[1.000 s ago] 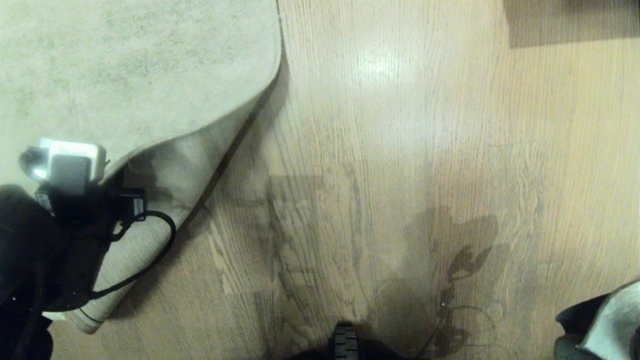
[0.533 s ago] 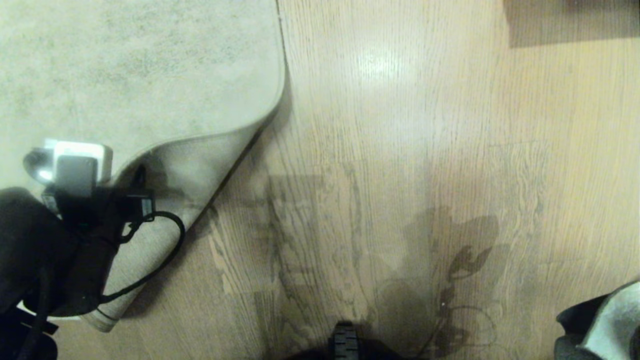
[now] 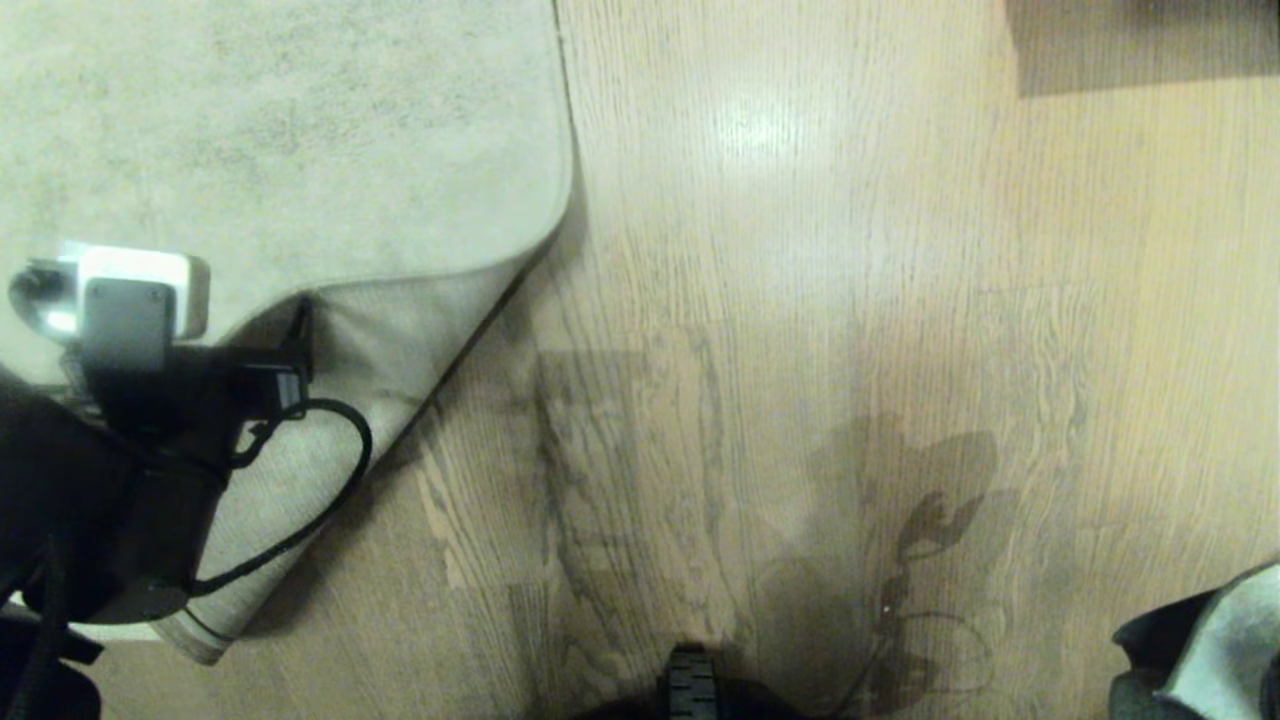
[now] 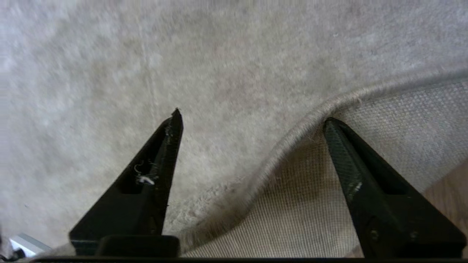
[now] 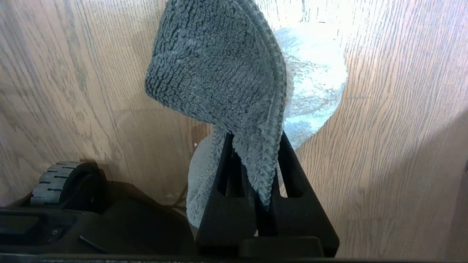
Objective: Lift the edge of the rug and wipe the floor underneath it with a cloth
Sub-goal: Lay down the carpet
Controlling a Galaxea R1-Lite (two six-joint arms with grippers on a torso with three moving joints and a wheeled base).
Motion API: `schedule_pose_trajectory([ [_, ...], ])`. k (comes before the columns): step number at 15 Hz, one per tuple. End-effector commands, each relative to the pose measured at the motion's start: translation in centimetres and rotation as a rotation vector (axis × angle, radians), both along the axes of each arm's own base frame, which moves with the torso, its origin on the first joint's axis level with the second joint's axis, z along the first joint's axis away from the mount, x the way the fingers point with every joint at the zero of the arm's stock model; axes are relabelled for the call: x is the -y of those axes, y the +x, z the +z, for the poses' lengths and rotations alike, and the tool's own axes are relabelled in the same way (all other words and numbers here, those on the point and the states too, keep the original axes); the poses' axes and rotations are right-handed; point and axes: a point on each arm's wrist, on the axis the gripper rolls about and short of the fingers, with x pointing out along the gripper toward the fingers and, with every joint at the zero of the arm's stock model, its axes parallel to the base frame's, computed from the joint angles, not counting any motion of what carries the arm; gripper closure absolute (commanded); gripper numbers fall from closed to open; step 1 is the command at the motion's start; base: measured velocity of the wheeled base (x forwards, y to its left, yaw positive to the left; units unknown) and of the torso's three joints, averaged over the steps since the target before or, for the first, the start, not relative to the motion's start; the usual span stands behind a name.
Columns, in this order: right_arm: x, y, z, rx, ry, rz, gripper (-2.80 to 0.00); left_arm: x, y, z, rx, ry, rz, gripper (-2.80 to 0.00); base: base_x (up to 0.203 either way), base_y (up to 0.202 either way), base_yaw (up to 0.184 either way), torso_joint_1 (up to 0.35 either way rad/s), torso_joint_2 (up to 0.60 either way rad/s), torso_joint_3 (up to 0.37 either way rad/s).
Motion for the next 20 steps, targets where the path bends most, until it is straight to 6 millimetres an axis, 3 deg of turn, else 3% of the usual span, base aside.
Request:
schedule_pose_trajectory([
  [1,0.0,0.0,0.0,0.000,-0.001,0.001,0.00,0.2,-0.7,2.1,0.101,-0.009,-0.009,-2.80,0.000,0.000,0.000,0.000,0.00,0.000],
  [4,0.0,0.0,0.0,0.000,-0.001,0.001,0.00,1.0,-2.4,3.6,0.148,0.020,-0.045,-2.80,0.000,0.000,0.000,0.000,0.00,0.000],
  [10,0.0,0.0,0.0,0.000,-0.001,0.001,0.00,1.8,-3.1,3.8,0.140,0.029,-0.046,-2.80,0.000,0.000,0.000,0.000,0.00,0.000],
  [11,0.0,0.0,0.0,0.000,-0.001,0.001,0.00,2.2,-3.3,3.7,0.132,0.018,-0.047,0.00,0.000,0.000,0.000,0.000,0.00,0.000],
  [15,0.0,0.0,0.0,0.000,-0.001,0.001,0.00,3.6,-4.0,3.3,0.104,-0.007,-0.079,0.00,0.000,0.000,0.000,0.000,0.00,0.000],
  [20,0.0,0.0,0.0,0.000,-0.001,0.001,0.00,6.1,-5.6,1.0,0.006,-0.035,-0.170,0.00,0.000,0.000,0.000,0.000,0.00,0.000],
])
